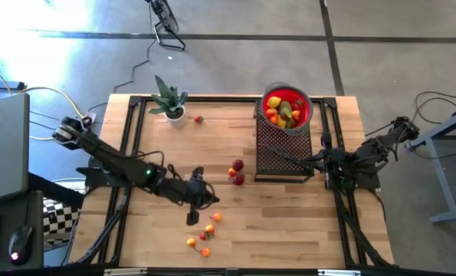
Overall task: Pick & Place Fruit
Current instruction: Put the pear into the strainer bowl on the shelf
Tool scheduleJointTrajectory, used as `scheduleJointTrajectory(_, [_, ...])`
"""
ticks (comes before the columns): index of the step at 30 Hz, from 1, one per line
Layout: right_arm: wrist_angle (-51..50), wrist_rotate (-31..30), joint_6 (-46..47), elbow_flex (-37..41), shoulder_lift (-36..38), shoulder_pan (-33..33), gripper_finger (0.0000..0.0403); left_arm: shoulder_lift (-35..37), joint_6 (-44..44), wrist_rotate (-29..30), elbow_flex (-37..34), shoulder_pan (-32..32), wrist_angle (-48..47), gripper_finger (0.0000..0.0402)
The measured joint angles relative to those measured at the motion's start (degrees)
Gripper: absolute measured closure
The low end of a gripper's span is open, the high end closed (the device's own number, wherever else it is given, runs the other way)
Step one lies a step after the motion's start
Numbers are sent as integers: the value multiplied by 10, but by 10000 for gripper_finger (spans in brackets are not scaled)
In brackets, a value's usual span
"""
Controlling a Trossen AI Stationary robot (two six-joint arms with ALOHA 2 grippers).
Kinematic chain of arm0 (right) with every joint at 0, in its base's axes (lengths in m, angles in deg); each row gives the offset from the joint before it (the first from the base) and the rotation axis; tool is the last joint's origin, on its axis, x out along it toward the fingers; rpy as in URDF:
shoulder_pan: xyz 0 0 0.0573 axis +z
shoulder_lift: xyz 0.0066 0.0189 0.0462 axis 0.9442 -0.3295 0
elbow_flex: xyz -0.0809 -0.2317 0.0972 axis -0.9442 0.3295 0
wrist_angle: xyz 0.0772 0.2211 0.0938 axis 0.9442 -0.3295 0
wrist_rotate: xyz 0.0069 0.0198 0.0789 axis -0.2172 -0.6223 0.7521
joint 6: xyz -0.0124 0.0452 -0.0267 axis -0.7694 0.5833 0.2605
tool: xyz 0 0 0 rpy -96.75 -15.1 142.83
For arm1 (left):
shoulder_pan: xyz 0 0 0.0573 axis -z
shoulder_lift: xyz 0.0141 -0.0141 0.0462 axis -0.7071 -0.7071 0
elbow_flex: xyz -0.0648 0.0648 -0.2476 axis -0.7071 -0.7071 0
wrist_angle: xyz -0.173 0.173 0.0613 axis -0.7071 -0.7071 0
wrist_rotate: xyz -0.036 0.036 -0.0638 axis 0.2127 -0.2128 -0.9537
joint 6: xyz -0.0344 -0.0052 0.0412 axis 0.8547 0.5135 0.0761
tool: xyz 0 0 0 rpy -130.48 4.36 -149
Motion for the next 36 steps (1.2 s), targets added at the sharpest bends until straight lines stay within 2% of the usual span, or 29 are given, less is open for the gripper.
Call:
scheduleJointTrajectory(6, [0, 0, 0, 0, 0, 0, 400, -5, 28, 45, 11, 36, -2, 400])
scheduleJointTrajectory(11, [0, 0, 0, 0, 0, 0, 400, -29, 23, 64, 66, 56, -36, 401])
scheduleJointTrajectory(26, [0, 0, 6, 0, 0, 0, 400, -202, 48, 60, 316, 55, -354, 401])
scheduleJointTrajectory(32, [-2, 0, 16, 0, 0, 0, 400, -227, 74, 27, 329, 55, -388, 401])
scheduleJointTrajectory(36, [-7, 0, 16, 0, 0, 0, 400, -228, 109, 26, 317, 55, -419, 401])
